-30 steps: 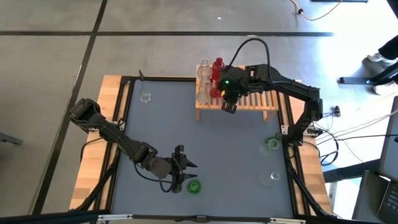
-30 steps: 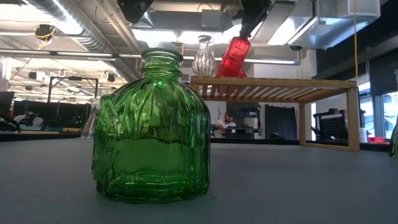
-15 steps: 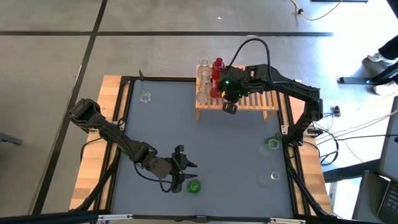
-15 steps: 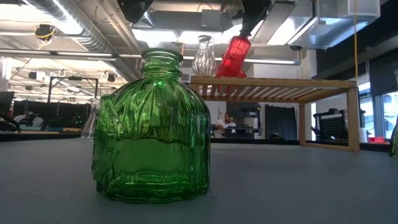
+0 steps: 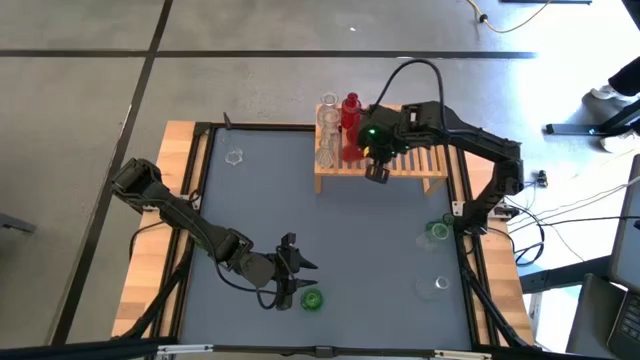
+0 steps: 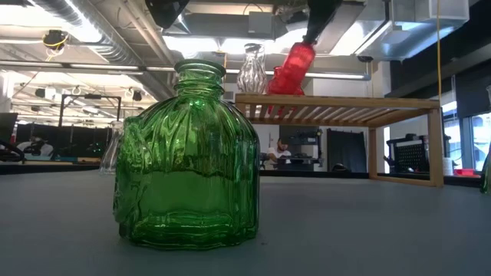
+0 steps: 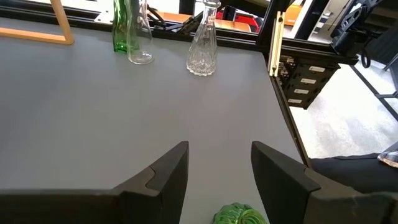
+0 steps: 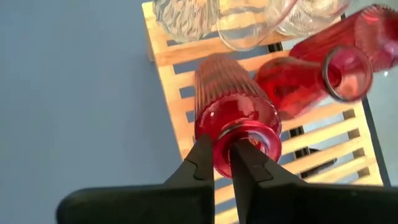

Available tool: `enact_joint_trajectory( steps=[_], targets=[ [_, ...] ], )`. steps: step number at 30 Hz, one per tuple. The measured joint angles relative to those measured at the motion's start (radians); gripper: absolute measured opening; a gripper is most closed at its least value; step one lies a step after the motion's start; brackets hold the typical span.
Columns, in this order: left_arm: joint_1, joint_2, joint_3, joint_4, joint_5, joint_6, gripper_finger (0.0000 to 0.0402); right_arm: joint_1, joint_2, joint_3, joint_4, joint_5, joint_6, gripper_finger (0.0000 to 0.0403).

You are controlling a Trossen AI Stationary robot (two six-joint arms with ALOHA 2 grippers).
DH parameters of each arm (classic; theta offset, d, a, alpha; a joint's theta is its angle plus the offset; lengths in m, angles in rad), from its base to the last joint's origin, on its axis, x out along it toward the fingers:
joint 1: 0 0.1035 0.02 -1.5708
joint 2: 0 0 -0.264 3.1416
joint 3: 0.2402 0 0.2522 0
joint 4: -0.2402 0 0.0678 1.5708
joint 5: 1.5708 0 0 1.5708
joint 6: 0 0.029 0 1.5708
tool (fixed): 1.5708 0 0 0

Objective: Sort vases onto shelf
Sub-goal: Put the red vase onto the shelf aligned with the other red transparent vase

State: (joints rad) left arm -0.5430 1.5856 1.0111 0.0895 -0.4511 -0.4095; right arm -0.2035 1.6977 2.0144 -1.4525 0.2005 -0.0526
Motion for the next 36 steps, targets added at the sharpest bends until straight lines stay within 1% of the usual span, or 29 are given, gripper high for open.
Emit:
enact_joint_trajectory(
  steps=[6, 11, 16, 31, 36],
  targets=[
    [0.0, 0.0, 0.0, 0.0, -0.001, 0.0, 0.0167, 0.0, -0.033, 0.0, -0.017, -0.002, 0.006, 0.0005],
    [0.0, 0.0, 0.0, 0.0, -0.008, 0.0, 0.0167, 0.0, -0.03, 0.0, -0.05, -0.001, 0.006, 0.0008],
    [0.0, 0.0, 0.0, 0.0, -0.007, 0.0, 0.0167, 0.0, -0.028, 0.0, -0.025, 0.016, -0.001, 0.0009],
    [0.0, 0.0, 0.0, 0.0, -0.007, -0.001, 0.0167, 0.0, -0.021, 0.0, 0.033, 0.025, -0.003, 0.0095],
    [0.0, 0.0, 0.0, 0.0, -0.003, -0.002, 0.0167, 0.0, -0.02, 0.0, 0.043, 0.026, -0.005, 0.011]
  ],
)
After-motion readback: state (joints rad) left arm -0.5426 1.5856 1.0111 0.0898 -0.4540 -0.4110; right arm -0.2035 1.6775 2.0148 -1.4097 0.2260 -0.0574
